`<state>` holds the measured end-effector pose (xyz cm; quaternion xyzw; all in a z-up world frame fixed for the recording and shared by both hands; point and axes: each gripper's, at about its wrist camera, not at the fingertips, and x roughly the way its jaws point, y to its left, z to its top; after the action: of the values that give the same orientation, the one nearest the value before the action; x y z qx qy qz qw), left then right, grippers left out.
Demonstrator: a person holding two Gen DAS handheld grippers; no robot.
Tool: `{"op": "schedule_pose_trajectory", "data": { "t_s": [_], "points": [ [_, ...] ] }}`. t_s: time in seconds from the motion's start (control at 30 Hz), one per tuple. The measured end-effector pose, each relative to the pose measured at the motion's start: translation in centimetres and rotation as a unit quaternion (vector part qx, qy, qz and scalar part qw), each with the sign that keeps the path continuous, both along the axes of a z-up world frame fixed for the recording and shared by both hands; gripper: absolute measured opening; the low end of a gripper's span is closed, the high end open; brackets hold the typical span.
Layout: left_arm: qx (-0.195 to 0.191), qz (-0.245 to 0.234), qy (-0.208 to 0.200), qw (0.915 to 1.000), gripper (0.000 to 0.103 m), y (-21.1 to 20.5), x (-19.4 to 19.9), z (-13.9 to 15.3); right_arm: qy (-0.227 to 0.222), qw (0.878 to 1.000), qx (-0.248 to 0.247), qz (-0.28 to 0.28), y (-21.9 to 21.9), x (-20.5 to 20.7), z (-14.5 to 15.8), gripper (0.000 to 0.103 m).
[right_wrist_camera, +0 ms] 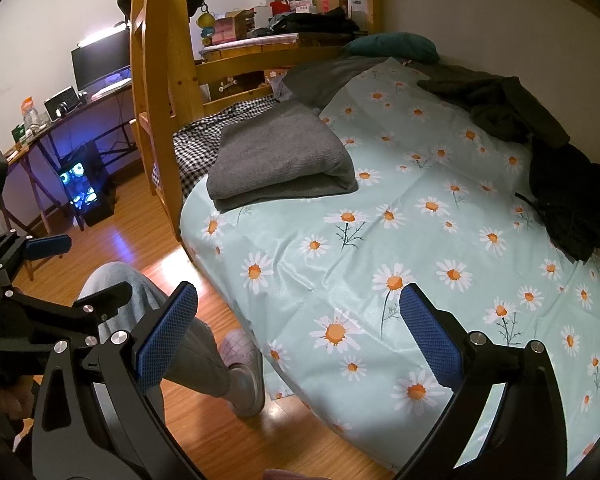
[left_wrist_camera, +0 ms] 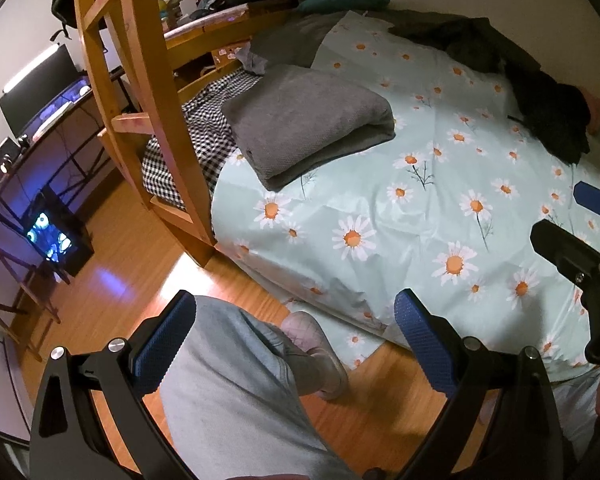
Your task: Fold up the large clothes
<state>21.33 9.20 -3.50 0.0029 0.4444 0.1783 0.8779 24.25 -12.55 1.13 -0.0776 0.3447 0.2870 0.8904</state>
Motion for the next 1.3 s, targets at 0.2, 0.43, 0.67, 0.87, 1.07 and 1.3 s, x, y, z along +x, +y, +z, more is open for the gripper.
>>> {"op": "schedule_pose_trajectory", "data": {
  "t_s": [0.2,0.43,0.67,0.87,1.07,1.3],
  "points": [
    [0.002,0.000,-0.001,1.0000,0.097,0.07,-0.09,-0.03,0.000,1.000,0.001,-0.003,-0.07,-0.05,0.02,0.099],
    [0.001,-0.001,0.001,1.0000,0.097,0.03,-0.17,-0.04,0.000,1.000,0.002,-0.004,-0.17,-0.09,0.02,0.099],
    [0.004,0.000,0.001,1.0000,0.097,0.02,-0.25,-0.08,0.000,1.000,0.002,-0.004,-0.13,-0.11,0.02,0.099],
    [-0.002,0.002,0.006,1.0000,0.097,0.19,-0.16,-0.14,0.000,1.000,0.001,-0.005,-0.14,-0.13,0.05,0.099],
    [0.010,0.015,-0.002,0.9998,0.097,0.41,-0.18,0.15,0.000,1.000,0.002,-0.007,-0.27,-0.14,-0.03,0.099],
    [0.014,0.019,0.013,0.9996,0.097,0.82,0.16,-0.25,0.001,1.000,0.004,-0.008,-0.47,-0.05,-0.06,0.099]
  ]
}}
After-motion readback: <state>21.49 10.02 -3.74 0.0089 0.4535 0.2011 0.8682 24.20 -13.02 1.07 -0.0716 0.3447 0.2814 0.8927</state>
